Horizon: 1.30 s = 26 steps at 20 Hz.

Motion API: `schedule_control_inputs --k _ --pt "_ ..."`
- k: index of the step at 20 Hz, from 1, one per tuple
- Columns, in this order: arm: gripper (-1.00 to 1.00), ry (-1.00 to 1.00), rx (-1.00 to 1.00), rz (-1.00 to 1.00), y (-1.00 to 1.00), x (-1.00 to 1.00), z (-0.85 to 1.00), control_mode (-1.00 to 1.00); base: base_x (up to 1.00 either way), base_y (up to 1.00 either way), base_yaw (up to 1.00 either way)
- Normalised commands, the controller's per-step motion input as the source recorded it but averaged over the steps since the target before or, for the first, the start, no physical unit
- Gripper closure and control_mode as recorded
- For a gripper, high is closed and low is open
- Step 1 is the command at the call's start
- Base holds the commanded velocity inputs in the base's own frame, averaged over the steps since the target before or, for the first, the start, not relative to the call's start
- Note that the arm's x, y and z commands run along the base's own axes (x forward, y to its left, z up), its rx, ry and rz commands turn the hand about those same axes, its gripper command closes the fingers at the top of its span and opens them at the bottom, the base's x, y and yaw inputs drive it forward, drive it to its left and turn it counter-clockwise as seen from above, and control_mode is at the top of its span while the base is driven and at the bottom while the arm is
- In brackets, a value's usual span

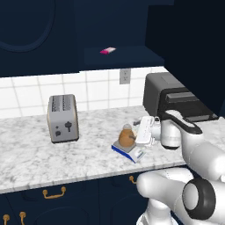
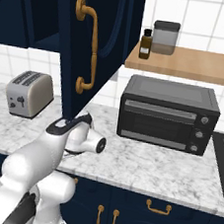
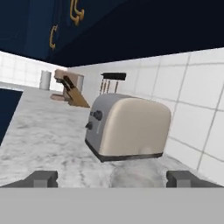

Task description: Pick the honey bottle and place it on the digital scale for weighing, and close the cabinet.

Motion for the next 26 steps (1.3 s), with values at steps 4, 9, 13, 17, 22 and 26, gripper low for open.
schedule_control_inputs --k 4,9,13,17,22,26 --pt "-1.00 -0.28 0.00 0.00 -0.01 -0.52 0.17 -1.00 0.00 0.00 0.00" --pt "-1.00 -0.23 0.00 0.00 0.09 -0.71 0.01 -1.00 0.00 0.00 0.00" --pt "-1.00 -0.19 0.04 0.00 0.38 -1.00 0.00 -1.00 0.00 0.00 0.00" --pt "-1.00 -0.32 0.00 0.00 0.42 -1.00 0.09 -1.00 0.00 0.00 0.00" --pt "-1.00 -0.24 -0.02 -0.01 0.16 -0.95 0.44 -1.00 0.00 0.00 0.00" --pt "-1.00 -0.18 -0.01 -0.02 0.00 -0.79 0.68 -1.00 0.00 0.00 0.00"
